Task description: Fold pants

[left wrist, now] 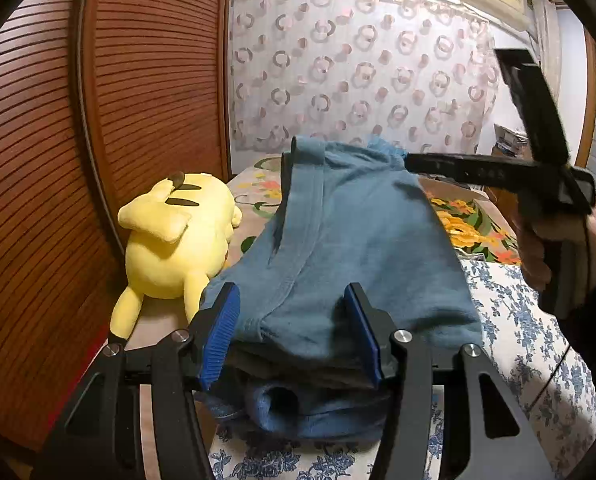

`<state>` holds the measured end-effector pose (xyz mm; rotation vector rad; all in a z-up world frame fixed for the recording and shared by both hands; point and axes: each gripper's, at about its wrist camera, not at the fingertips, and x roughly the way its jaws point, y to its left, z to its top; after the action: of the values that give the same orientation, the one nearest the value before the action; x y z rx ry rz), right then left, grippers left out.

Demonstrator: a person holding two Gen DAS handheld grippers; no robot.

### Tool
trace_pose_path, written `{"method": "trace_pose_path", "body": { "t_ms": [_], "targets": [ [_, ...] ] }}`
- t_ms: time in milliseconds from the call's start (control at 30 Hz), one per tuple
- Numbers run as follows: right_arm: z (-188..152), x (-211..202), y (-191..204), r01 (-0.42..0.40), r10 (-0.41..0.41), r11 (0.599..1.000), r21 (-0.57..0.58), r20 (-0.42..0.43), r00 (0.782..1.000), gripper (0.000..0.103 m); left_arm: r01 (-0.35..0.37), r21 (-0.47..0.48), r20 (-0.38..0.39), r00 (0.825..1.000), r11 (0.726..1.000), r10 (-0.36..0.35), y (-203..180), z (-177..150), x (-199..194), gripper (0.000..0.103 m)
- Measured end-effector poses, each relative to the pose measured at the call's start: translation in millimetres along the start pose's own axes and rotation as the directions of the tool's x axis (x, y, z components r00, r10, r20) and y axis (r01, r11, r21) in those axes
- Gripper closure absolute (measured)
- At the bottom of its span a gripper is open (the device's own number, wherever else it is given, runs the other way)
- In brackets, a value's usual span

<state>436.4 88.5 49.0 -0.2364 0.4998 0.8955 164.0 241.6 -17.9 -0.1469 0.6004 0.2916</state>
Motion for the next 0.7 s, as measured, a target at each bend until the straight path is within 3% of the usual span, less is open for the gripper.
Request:
{"method": "trace_pose_path", "body": {
  "t_ms": [200, 400, 633, 667, 700],
  "targets": [
    [-22.8, -42.1, 15.4, 0.002, -0.002, 1.0, 0.02, 0.018, 1.0, 0.062, 0.015, 0.027, 0.021, 1.0, 1.0, -0.016, -8.6, 0.9, -20.1, 0.046],
    [-47.8, -89.4, 33.2, 0.029, -0.03, 0.999, 0.038, 0.036, 0.999, 0.062, 0.049, 0.049, 0.044, 0.998, 0.998, -0.051, -20.1, -4.4, -42.8, 0.029],
    [-78.2, -144.6, 58.1, 0.077, -0.08, 0.996, 0.053, 0.053, 0.995, 0.061, 0.101, 0.082, 0.051, 0.993, 0.992, -0.105, -32.7, -17.4, -67.5, 0.028],
    [-80.4, -149.9, 61.9, 0.083, -0.086, 0.995, 0.055, 0.054, 0.995, 0.061, 0.107, 0.084, 0.055, 0.992, 0.991, -0.112, -33.9, -19.3, -71.0, 0.019],
    [-83.4, -155.9, 65.8, 0.09, -0.093, 0.994, 0.058, 0.055, 0.994, 0.061, 0.113, 0.083, 0.061, 0.991, 0.99, -0.119, -34.7, -21.5, -74.8, 0.016]
  ]
}}
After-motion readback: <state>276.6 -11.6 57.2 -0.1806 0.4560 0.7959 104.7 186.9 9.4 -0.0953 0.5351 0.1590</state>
